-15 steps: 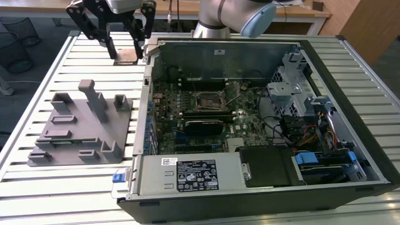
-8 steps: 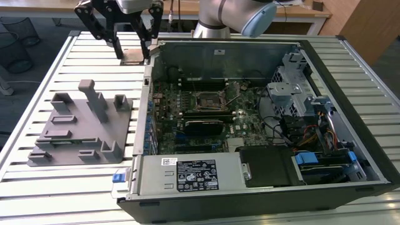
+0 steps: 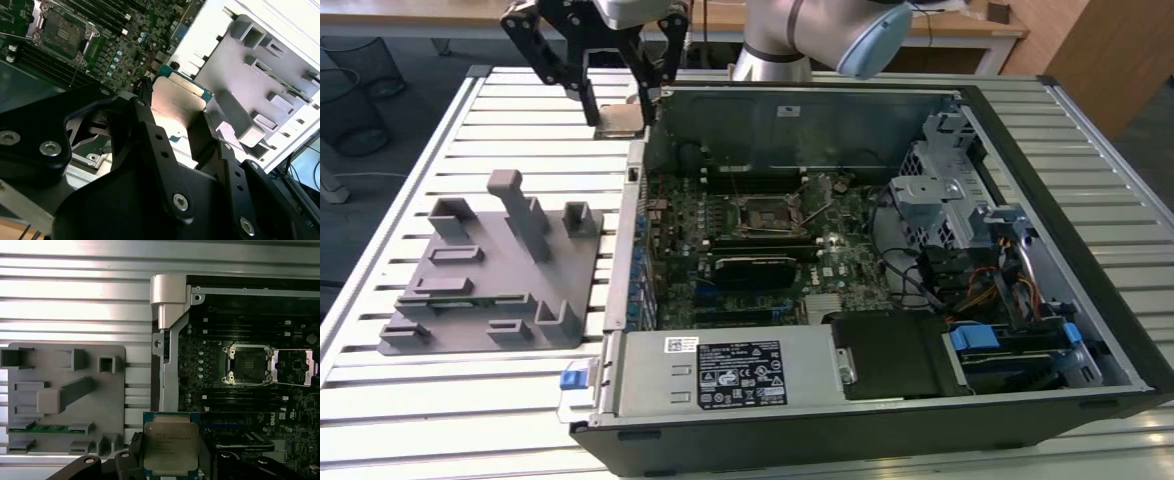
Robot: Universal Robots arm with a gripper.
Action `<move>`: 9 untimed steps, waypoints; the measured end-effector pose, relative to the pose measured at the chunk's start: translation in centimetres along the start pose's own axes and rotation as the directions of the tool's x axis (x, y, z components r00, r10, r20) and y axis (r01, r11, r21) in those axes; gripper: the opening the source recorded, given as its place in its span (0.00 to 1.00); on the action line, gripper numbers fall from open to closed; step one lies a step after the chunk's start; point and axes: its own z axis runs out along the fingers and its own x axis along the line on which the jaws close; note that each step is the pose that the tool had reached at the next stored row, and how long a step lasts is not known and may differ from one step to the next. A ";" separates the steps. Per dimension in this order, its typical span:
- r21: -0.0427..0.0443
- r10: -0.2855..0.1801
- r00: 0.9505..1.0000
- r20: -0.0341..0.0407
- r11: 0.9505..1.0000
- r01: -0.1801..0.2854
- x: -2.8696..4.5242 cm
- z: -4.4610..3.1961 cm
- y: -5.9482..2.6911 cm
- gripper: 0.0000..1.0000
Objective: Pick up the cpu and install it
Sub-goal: 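Pick up the cpu and move it towards the insertion slot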
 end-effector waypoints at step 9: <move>0.000 -0.001 1.000 0.000 1.000 0.001 -1.59 0.05 0.00 0.53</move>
